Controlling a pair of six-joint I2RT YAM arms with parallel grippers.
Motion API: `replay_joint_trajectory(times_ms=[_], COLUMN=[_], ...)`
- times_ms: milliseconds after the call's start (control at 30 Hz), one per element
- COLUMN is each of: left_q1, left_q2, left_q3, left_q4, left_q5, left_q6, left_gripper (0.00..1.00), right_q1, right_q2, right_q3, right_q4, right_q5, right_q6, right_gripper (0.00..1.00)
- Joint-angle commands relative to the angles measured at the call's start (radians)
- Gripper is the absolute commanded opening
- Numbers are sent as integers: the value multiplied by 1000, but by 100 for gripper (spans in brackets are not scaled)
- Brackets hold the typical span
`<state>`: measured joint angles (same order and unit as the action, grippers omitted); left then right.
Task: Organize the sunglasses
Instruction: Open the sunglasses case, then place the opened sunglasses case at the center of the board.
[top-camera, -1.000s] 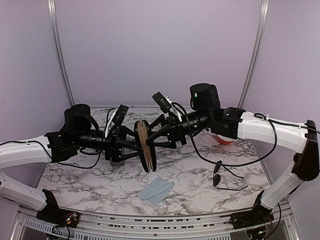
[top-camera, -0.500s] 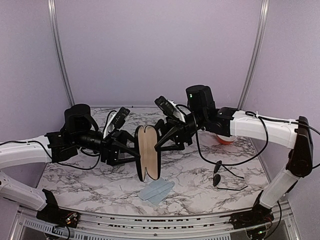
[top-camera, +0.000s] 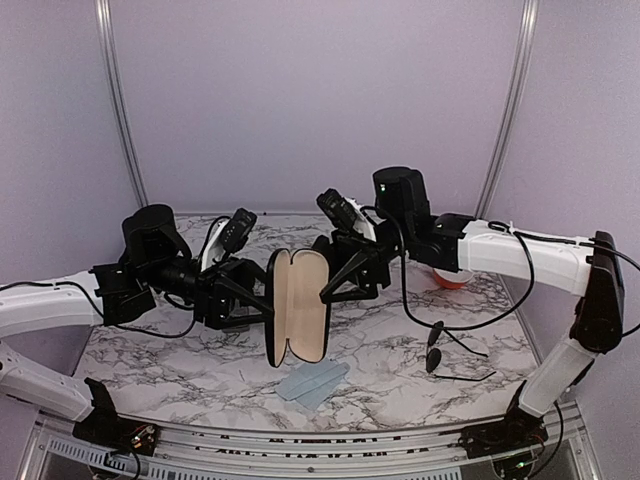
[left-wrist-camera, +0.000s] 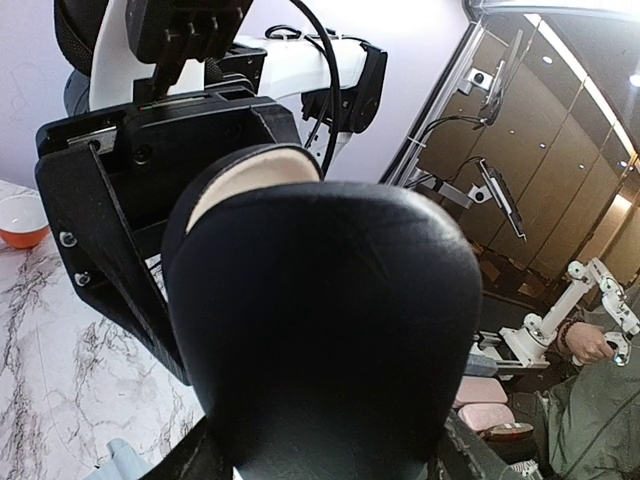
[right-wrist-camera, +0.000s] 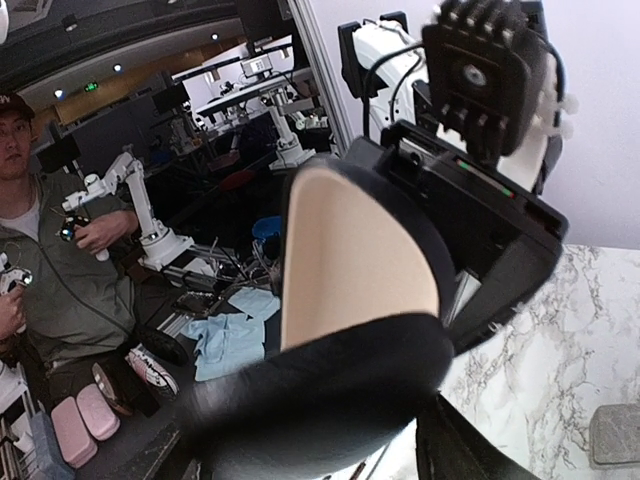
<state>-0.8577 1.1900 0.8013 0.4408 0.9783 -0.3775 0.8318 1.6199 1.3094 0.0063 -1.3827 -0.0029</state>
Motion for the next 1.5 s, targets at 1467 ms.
replay_joint_trajectory(times_ms=[1467], left_q1=[70], left_q2=[926], left_q3=[425], left_q4=[131], left_q5=[-190], left_q6=[-459], left_gripper=[27], right_q1=[-132], right_q2=[-628], right_q3=[-531], right_q4=[-253], right_q5=[1268], right_q6=[307], right_gripper=[95])
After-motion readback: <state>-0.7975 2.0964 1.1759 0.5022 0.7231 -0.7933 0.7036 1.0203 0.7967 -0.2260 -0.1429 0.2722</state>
